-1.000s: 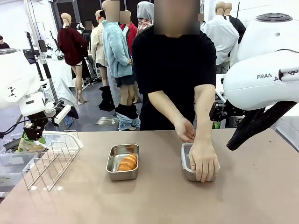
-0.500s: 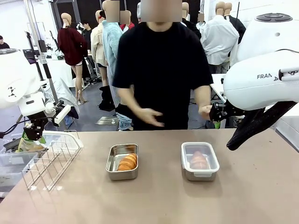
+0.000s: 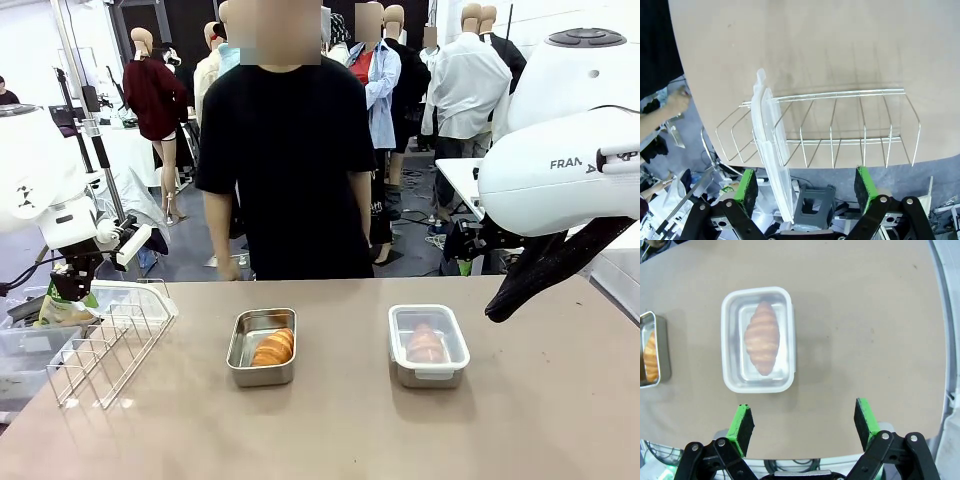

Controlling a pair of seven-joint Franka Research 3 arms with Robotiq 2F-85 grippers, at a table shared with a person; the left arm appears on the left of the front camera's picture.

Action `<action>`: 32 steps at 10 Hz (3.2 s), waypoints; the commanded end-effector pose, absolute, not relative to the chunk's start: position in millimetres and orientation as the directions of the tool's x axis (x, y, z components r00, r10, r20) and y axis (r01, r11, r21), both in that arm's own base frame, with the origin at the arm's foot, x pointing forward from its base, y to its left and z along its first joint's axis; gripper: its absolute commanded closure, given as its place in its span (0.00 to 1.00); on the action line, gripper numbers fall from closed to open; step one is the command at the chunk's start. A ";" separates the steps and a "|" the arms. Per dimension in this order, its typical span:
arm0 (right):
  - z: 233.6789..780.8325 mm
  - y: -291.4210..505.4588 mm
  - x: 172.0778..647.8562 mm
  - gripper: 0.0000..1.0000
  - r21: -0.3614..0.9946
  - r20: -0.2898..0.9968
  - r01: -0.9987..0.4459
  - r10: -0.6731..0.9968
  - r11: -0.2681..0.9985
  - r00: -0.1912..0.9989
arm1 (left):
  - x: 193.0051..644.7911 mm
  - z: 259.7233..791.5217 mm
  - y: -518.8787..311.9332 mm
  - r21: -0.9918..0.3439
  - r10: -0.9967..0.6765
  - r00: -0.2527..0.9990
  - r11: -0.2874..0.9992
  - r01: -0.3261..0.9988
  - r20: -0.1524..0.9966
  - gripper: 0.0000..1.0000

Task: Place the bread in airtight containers.
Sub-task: Pick up one Airtight Container lid and hand it to the human.

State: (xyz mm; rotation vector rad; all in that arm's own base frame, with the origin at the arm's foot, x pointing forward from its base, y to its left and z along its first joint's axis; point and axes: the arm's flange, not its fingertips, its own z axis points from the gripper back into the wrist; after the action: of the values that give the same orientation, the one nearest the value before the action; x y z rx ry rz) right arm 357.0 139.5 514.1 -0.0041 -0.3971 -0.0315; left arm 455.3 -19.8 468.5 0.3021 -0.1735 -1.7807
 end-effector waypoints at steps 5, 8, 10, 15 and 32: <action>514.7 139.0 357.3 0.00 0.004 0.386 0.028 -0.027 1.000 0.922 | 455.5 467.7 -18.1 0.278 -0.973 -0.203 -0.225 0.934 -0.106 0.00; 514.7 139.0 357.3 0.00 0.004 0.386 0.028 -0.027 1.000 0.922 | 468.3 465.8 -15.3 0.258 -0.967 -0.221 -0.247 0.934 -0.127 0.00; 514.7 139.0 357.3 0.00 0.004 0.386 0.028 -0.027 1.000 0.922 | 485.0 453.9 -15.0 0.249 -0.964 -0.226 -0.255 0.934 -0.140 0.00; 514.7 139.0 357.3 0.00 0.004 0.386 0.028 -0.027 1.000 0.922 | 510.5 424.8 -4.0 0.268 -0.988 -0.096 -0.126 0.955 -0.120 0.00; 514.7 139.0 357.3 0.00 0.004 0.386 0.028 -0.027 1.000 0.922 | 503.6 438.0 8.2 0.185 -0.995 -0.070 -0.083 0.979 -0.078 1.00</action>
State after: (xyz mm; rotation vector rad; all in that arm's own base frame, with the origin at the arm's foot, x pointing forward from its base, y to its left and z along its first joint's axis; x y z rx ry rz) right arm 357.0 139.5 514.1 -0.0042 -0.3971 -0.0314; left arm 515.5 3.7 430.7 0.2523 -0.1377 -1.6610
